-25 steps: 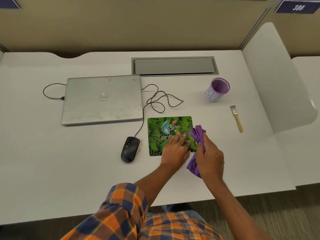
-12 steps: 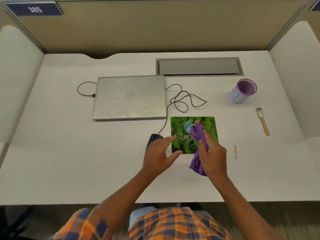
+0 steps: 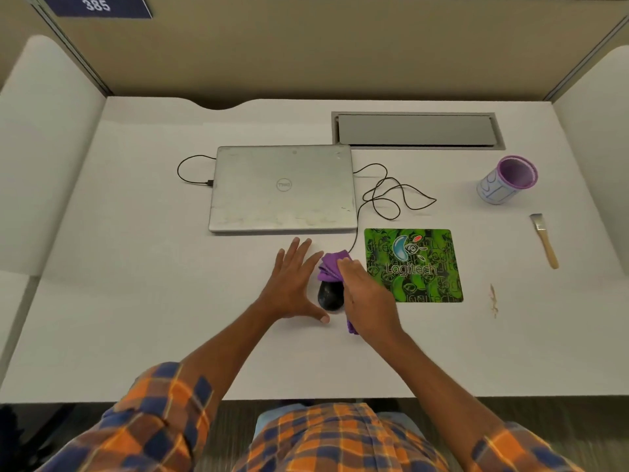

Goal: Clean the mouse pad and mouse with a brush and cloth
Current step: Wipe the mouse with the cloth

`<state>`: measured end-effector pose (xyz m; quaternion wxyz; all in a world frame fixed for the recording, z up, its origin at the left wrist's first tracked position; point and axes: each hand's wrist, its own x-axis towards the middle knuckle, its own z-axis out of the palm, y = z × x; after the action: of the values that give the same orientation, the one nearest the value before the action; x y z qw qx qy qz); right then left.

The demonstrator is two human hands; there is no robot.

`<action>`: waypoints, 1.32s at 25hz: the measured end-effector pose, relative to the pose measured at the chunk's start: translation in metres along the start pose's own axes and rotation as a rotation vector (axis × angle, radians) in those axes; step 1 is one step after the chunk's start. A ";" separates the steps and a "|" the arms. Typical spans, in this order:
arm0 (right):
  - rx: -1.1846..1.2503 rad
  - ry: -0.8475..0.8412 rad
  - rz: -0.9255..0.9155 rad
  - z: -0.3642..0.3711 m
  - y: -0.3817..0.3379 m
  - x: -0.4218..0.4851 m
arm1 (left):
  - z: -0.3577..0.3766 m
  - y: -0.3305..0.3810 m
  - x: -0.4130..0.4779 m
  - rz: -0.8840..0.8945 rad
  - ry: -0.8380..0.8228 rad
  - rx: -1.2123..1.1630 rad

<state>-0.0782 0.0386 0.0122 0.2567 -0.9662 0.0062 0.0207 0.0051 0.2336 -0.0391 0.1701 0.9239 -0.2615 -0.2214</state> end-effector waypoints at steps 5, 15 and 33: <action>-0.133 -0.126 -0.069 0.028 -0.001 -0.002 | -0.003 -0.008 0.016 0.137 0.010 -0.006; -0.095 -0.005 0.000 0.042 -0.006 0.003 | -0.006 -0.015 0.035 0.252 -0.006 -0.009; -0.095 0.141 0.013 0.042 -0.006 0.017 | 0.004 -0.014 0.029 0.257 0.023 0.029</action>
<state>-0.0629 0.0645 -0.0216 0.2092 -0.9764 0.0293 -0.0455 0.0313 0.2279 -0.0582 0.1869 0.8876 -0.3791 -0.1832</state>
